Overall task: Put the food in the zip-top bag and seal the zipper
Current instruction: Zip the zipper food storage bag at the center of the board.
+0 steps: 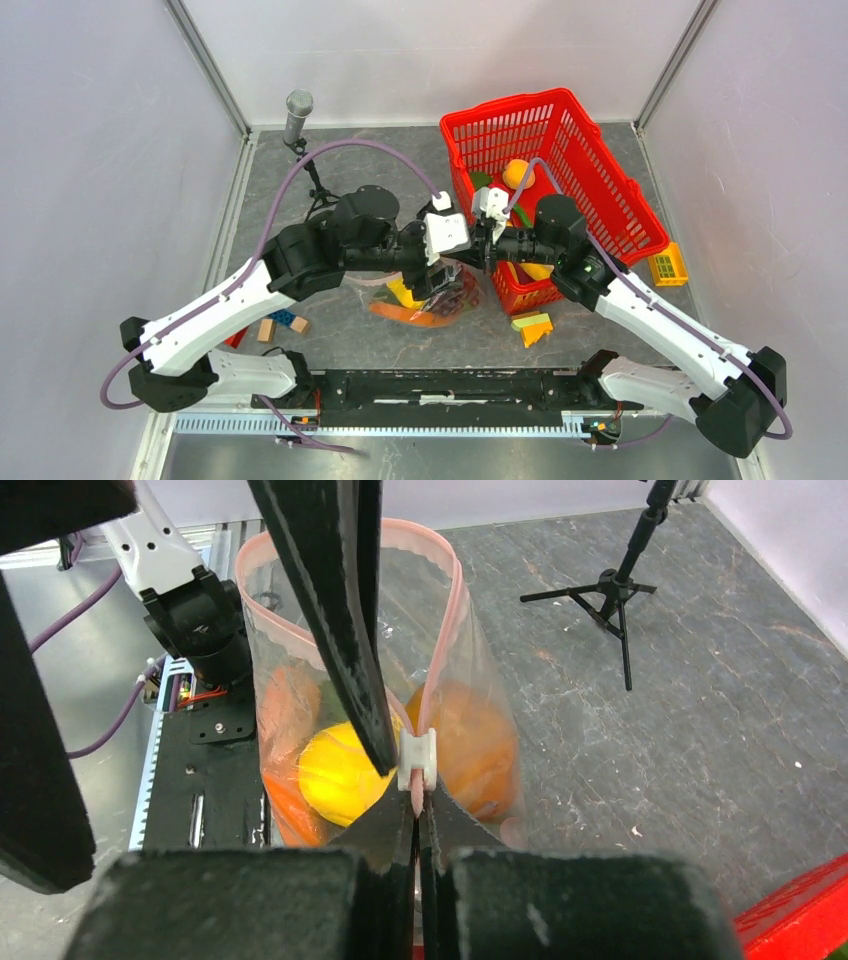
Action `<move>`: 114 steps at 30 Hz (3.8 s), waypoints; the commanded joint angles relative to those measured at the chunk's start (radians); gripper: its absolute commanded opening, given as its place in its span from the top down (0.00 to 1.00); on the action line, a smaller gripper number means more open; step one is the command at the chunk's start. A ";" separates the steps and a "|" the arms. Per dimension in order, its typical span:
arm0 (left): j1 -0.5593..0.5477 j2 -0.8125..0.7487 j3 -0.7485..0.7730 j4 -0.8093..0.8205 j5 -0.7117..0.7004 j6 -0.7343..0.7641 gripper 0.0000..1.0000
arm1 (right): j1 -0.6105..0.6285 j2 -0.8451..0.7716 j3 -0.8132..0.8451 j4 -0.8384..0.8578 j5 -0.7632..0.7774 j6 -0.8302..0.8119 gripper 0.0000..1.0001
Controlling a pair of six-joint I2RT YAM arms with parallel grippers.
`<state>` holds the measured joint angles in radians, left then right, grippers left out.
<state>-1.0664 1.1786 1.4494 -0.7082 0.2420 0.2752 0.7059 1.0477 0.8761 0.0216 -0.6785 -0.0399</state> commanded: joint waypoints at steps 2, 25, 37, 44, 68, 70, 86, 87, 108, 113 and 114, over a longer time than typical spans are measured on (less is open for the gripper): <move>0.014 -0.003 0.054 0.005 0.074 0.119 0.28 | 0.019 -0.029 0.040 -0.019 -0.003 -0.052 1.00; 0.191 0.053 0.077 -0.093 0.303 0.212 0.44 | 0.060 -0.031 0.035 -0.046 -0.025 -0.111 1.00; 0.193 0.088 0.088 -0.114 0.292 0.202 0.87 | 0.060 -0.029 0.041 -0.056 -0.004 -0.117 1.00; 0.194 0.055 0.051 -0.093 0.278 0.185 0.98 | 0.060 -0.037 0.023 -0.038 0.029 -0.110 1.00; 0.266 -0.186 -0.162 -0.126 0.058 0.091 0.98 | 0.059 -0.106 0.004 -0.057 0.316 -0.051 1.00; 0.266 -0.210 -0.168 -0.142 0.014 0.084 0.98 | 0.059 -0.114 -0.003 -0.045 0.342 -0.038 1.00; 0.266 -0.280 -0.202 -0.116 0.058 0.058 0.98 | 0.058 -0.087 0.010 0.008 0.184 -0.053 0.93; 0.266 -0.271 -0.197 -0.110 0.074 0.059 0.98 | 0.058 -0.076 0.021 -0.009 0.155 -0.070 0.89; 0.266 -0.221 -0.176 -0.065 0.157 0.066 0.98 | 0.107 0.151 0.267 -0.269 -0.072 -0.291 0.30; 0.266 -0.228 -0.182 -0.059 0.159 0.063 0.98 | 0.132 0.186 0.274 -0.272 -0.056 -0.291 0.53; 0.266 -0.232 -0.183 -0.059 0.158 0.063 0.98 | 0.134 0.186 0.272 -0.264 -0.054 -0.289 0.59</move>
<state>-0.8043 0.9604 1.2388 -0.8249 0.3698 0.3645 0.8265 1.2259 1.1110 -0.2554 -0.7254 -0.3260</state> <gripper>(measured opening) 0.136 0.507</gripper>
